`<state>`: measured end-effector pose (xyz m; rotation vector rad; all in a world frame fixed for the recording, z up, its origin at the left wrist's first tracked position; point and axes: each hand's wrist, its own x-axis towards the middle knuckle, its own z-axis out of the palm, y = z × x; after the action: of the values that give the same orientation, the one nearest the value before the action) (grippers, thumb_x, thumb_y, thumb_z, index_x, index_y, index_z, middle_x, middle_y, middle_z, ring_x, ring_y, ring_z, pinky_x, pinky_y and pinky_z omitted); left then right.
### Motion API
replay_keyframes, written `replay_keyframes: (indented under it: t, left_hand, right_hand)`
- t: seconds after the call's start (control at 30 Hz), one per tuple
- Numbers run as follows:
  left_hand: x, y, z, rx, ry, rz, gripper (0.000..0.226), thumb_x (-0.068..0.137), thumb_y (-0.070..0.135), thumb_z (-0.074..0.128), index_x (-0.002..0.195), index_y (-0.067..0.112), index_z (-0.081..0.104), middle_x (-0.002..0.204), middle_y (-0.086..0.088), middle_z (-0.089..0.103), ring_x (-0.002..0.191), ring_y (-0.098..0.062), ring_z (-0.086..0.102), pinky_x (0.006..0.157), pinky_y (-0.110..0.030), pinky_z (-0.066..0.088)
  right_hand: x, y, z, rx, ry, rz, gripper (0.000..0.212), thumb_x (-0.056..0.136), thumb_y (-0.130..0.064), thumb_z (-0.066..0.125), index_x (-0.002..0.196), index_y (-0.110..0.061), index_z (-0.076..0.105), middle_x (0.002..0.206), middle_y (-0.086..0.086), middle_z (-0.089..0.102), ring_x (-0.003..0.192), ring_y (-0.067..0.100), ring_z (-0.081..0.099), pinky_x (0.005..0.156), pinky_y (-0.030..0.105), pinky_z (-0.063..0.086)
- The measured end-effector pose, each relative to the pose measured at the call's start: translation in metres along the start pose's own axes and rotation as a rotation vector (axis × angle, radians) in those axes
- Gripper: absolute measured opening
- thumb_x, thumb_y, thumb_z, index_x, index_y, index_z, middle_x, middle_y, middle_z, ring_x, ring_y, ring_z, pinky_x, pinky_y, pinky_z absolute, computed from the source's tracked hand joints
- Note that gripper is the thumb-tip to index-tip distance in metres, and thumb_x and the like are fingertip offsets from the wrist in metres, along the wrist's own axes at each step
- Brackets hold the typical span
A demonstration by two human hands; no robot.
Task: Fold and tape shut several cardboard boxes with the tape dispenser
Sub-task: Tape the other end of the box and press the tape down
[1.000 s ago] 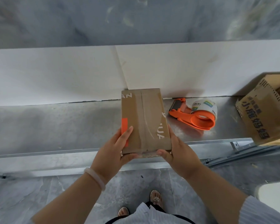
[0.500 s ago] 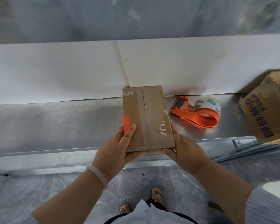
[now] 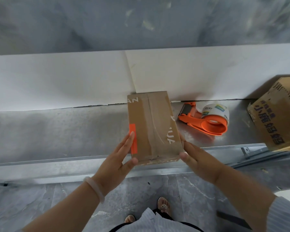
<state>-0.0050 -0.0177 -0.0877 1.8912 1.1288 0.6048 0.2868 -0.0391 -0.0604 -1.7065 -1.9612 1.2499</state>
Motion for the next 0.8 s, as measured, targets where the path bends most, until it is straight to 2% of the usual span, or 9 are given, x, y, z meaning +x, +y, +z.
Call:
replay_keyframes:
  t: [0.07, 0.13, 0.23, 0.3, 0.43, 0.5, 0.6, 0.7, 0.8]
  left_hand:
    - [0.002, 0.016, 0.014, -0.268, 0.064, -0.152, 0.084, 0.081, 0.083, 0.032, 0.150, 0.048, 0.000, 0.157, 0.025, 0.014, 0.140, 0.008, 0.024, 0.115, -0.025, 0.029]
    - [0.010, 0.032, 0.030, -0.439, 0.188, -0.296, 0.094, 0.076, 0.084, 0.039, 0.153, 0.041, 0.006, 0.155, 0.019, 0.026, 0.138, 0.006, 0.031, 0.116, -0.027, 0.028]
    - [0.020, 0.045, 0.047, -0.472, 0.377, -0.420, 0.066, 0.095, 0.052, 0.046, 0.153, 0.030, 0.022, 0.136, 0.013, 0.051, 0.119, 0.003, 0.051, 0.100, -0.020, 0.044]
    - [0.021, 0.049, 0.050, -0.513, 0.436, -0.460, 0.050, 0.102, 0.037, 0.036, 0.151, 0.029, 0.029, 0.132, 0.016, 0.053, 0.115, 0.005, 0.052, 0.092, -0.012, 0.042]
    - [0.021, 0.052, 0.047, -0.693, 0.447, -0.519, 0.047, 0.103, 0.040, 0.029, 0.150, 0.032, 0.033, 0.144, 0.012, 0.047, 0.128, -0.004, 0.046, 0.104, -0.019, 0.037]
    - [0.021, 0.056, 0.046, -0.718, 0.440, -0.529, 0.047, 0.103, 0.039, 0.029, 0.150, 0.032, 0.031, 0.144, 0.013, 0.046, 0.128, -0.004, 0.046, 0.102, -0.016, 0.037]
    - [0.016, 0.063, 0.045, -0.638, 0.426, -0.509, 0.044, 0.105, 0.034, 0.030, 0.149, 0.032, 0.034, 0.139, 0.016, 0.049, 0.123, -0.002, 0.048, 0.090, -0.006, 0.037]
    - [0.004, 0.066, 0.041, -0.636, 0.358, -0.503, 0.033, 0.105, 0.027, 0.035, 0.132, 0.041, 0.046, 0.129, 0.019, 0.056, 0.120, -0.002, 0.053, 0.101, -0.022, 0.043]
    - [-0.005, 0.059, 0.027, -0.479, 0.446, -0.503, 0.039, 0.100, 0.028, 0.047, 0.136, 0.039, 0.037, 0.139, 0.011, 0.045, 0.128, -0.007, 0.044, 0.106, -0.029, 0.037]
  right_hand:
    - [-0.003, -0.015, 0.014, 0.399, 0.138, 0.108, 0.066, 0.086, -0.075, 0.029, 0.146, -0.048, 0.033, 0.142, -0.032, 0.044, 0.135, -0.009, 0.035, 0.118, 0.029, 0.027]
    - [0.000, -0.035, 0.029, 0.652, 0.303, 0.250, 0.047, 0.093, -0.067, 0.032, 0.132, -0.049, 0.050, 0.127, -0.025, 0.058, 0.126, -0.001, 0.046, 0.110, 0.027, 0.033]
    - [0.005, -0.053, 0.047, 0.682, 0.446, 0.360, 0.038, 0.105, -0.043, 0.030, 0.134, -0.039, 0.053, 0.117, -0.018, 0.058, 0.102, -0.002, 0.050, 0.082, 0.011, 0.034]
    - [0.007, -0.056, 0.049, 0.740, 0.507, 0.399, 0.039, 0.106, -0.038, 0.029, 0.137, -0.034, 0.054, 0.114, -0.018, 0.059, 0.104, 0.000, 0.050, 0.076, 0.007, 0.033]
    - [0.009, -0.057, 0.047, 0.799, 0.543, 0.474, 0.039, 0.105, -0.046, 0.026, 0.129, -0.037, 0.056, 0.095, -0.025, 0.055, 0.104, 0.008, 0.047, 0.091, 0.022, 0.031]
    - [0.010, -0.057, 0.045, 0.771, 0.520, 0.481, 0.041, 0.104, -0.048, 0.025, 0.130, -0.036, 0.055, 0.101, -0.018, 0.057, 0.102, 0.008, 0.048, 0.092, 0.024, 0.031]
    - [0.011, -0.055, 0.041, 0.705, 0.532, 0.477, 0.042, 0.105, -0.044, 0.028, 0.127, -0.031, 0.061, 0.101, -0.015, 0.062, 0.098, 0.007, 0.056, 0.087, 0.025, 0.036]
    - [0.002, -0.043, 0.026, 0.659, 0.601, 0.476, 0.038, 0.103, -0.044, 0.038, 0.109, -0.027, 0.071, 0.090, -0.013, 0.068, 0.087, 0.003, 0.060, 0.071, 0.020, 0.042]
    - [-0.006, -0.032, 0.006, 0.593, 0.629, 0.463, 0.032, 0.100, -0.042, 0.046, 0.086, -0.029, 0.072, 0.086, -0.011, 0.068, 0.086, 0.005, 0.060, 0.065, 0.018, 0.039]
